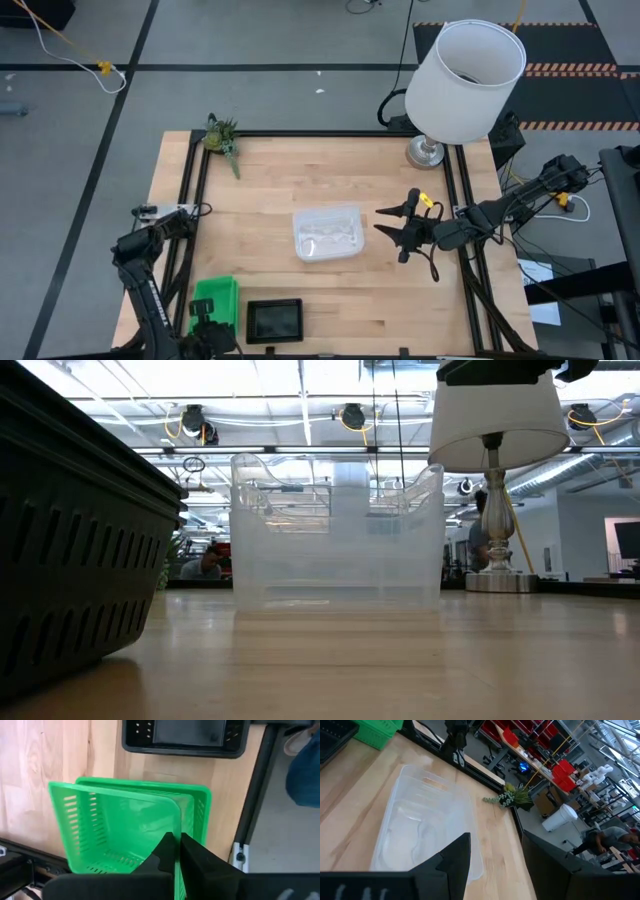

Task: Stack baskets by color
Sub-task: Stack the top green bin on the bottom stacked green bins, then return to Home Position

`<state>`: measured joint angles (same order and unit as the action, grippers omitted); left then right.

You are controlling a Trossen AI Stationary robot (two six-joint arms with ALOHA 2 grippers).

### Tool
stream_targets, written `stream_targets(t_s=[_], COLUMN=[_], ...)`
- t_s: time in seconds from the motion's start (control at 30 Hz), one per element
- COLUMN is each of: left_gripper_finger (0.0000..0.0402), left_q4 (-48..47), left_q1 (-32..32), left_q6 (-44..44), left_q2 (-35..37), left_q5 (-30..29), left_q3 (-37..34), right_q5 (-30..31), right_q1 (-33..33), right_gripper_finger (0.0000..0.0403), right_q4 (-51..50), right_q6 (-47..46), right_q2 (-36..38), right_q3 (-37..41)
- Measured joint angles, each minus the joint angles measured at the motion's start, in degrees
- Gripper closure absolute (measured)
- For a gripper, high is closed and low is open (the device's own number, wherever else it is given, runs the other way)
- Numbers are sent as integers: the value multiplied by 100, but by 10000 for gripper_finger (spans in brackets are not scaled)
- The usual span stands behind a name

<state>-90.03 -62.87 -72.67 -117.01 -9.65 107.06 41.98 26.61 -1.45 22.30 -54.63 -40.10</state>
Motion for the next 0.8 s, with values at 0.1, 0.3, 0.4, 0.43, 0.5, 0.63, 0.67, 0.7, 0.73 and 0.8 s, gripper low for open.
stream_targets(t_s=[0.1, 0.3, 0.4, 0.43, 0.5, 0.63, 0.67, 0.7, 0.73, 0.8], left_gripper_finger=[379, 356, 339, 332, 317, 292, 289, 288, 288, 294], left_q4=[8, 66, 112, 113, 113, 83, 80, 40, -10, -3], left_q1=[2, -39, -115, -148, -187, -167, -137, -90, -24, 124], left_q6=[55, 72, 65, 26, -88, -116, -74, -40, 20, 429], left_q2=[0, 0, 0, 0, 0, 2, 33, 76, 143, 312], left_q5=[4, 63, 36, -6, -70, -83, -112, -181, -324, -977], left_q3=[-103, -150, -150, -150, -150, -118, -107, -101, -100, -100], right_q5=[0, -1, -2, -2, -2, -2, -2, -2, -4, -4], right_q1=[0, 0, 0, 0, 0, 0, 0, 0, 0, 4], right_gripper_finger=[232, 232, 232, 232, 232, 232, 232, 232, 232, 232], right_q4=[0, -2, -2, -2, -2, -2, 2, 14, 36, 93], right_q6=[-6, -11, -13, -13, -13, -13, -13, -13, -13, -15], right_q2=[-2, -1, 0, 0, -1, 0, 0, -2, -1, -1], right_q3=[0, 0, 0, 0, 0, 0, 0, 0, 0, 0])
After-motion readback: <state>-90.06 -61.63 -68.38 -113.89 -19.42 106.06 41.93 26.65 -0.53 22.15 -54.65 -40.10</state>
